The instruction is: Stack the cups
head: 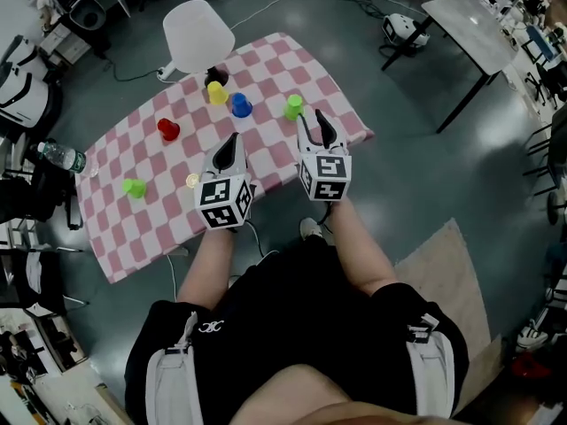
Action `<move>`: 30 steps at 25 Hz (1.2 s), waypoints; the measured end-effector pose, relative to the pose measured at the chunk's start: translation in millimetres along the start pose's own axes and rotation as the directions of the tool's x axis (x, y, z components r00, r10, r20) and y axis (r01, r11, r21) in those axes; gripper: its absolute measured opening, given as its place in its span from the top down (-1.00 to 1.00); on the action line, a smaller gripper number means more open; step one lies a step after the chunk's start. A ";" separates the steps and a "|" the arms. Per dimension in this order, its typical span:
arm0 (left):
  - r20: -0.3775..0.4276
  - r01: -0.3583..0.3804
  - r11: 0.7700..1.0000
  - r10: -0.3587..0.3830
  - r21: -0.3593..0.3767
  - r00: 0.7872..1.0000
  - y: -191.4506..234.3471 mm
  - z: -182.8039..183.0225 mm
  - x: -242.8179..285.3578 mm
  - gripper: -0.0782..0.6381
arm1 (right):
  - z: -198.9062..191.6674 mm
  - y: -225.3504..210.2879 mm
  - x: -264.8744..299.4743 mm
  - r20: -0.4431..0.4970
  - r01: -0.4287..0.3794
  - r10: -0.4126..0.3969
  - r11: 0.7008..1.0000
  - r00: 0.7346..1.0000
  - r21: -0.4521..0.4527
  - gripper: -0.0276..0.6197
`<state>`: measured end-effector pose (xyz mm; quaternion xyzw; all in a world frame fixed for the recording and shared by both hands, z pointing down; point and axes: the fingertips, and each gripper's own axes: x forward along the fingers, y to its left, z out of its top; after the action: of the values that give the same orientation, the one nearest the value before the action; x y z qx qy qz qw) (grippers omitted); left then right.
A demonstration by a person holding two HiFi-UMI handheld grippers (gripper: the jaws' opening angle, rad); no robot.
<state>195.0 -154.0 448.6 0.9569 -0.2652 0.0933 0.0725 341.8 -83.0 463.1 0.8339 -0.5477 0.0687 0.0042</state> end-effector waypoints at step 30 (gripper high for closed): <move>-0.170 -0.158 0.987 0.150 -0.031 0.974 8.0 -75.3 53.8 0.74 | -187.0 -56.4 161.7 -0.418 -0.163 0.156 0.986 0.895 0.019 0.12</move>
<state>225.5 -173.2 534.2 0.9205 -0.3336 0.1725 0.1081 436.0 -192.7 671.5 0.7520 -0.6011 0.2411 0.1227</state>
